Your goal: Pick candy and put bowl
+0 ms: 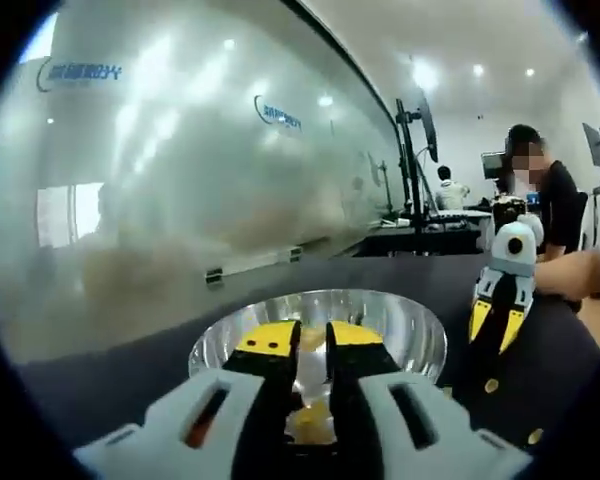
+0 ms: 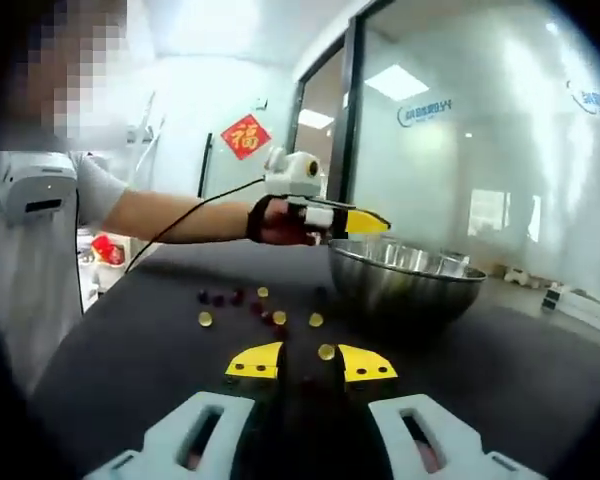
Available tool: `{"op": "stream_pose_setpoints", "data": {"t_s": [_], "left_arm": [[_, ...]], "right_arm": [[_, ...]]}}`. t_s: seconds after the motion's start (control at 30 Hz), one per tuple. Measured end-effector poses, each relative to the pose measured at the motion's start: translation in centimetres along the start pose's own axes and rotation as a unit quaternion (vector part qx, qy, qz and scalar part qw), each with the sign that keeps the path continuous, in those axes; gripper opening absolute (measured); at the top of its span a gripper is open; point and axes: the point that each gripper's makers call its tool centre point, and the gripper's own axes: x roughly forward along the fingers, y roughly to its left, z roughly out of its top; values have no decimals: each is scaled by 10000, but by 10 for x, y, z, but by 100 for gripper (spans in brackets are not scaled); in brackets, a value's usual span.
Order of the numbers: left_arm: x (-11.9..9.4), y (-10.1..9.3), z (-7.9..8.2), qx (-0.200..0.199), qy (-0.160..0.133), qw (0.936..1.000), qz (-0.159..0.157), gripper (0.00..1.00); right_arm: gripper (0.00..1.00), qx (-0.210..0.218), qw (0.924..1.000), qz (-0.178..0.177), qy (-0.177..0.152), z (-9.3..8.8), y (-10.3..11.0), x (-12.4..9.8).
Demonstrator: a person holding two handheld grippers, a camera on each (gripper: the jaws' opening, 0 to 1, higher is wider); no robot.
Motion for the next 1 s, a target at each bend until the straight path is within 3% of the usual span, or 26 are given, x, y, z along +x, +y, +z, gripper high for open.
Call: {"op": "stream_pose_setpoints", "data": {"t_s": [0.07,0.13,0.33,0.4,0.47,0.53,0.6,0.67,0.7,0.73,0.8,0.83,0.87,0.9,1.0], "left_arm": [[-1,-9,2,-251,-158,9994,-190,21],[-4,-6,2,-136,-119,9998,-79,18],[-19,-8,12,-117,-281,9994,-190,17],[-39,-13,17,-36,-418,9987,-276,17],[-63,-14,12,142,-375,9988,-270,17],[-89,-11,0,276,-387,9986,-231,17],[-113,-3,-27,244,-51,9996,-128,18],[-132,6,-60,189,489,9986,-19,19],[-140,13,-80,176,897,9957,136,19],[-146,11,-99,69,1216,9925,79,19],[-149,7,-118,128,1494,9887,-49,19],[-146,6,-121,160,1435,9895,-50,19],[-141,4,-113,41,1145,9934,-58,18],[-139,5,-114,88,1285,9917,-56,18],[-122,3,-115,247,1295,9912,-82,19]], "right_arm": [[15,-52,10000,33,13,0,2,1],[15,-38,10000,59,-32,3,3,1],[15,12,10000,9,-92,5,1,1],[15,16,10000,5,-81,5,1,1],[15,2,10000,5,-64,4,2,1],[15,6,10000,21,-71,5,3,1],[15,15,9999,78,-94,5,5,2],[15,-3,9999,95,-70,4,6,3],[15,-2,9999,118,-59,4,7,4],[15,0,9999,121,-48,4,8,4],[15,1,9999,105,-25,2,7,4],[15,7,10000,91,-30,3,7,4],[15,12,10000,67,-32,3,6,4],[15,14,10000,53,-34,3,6,3],[15,35,10000,7,-65,4,5,2]]}}
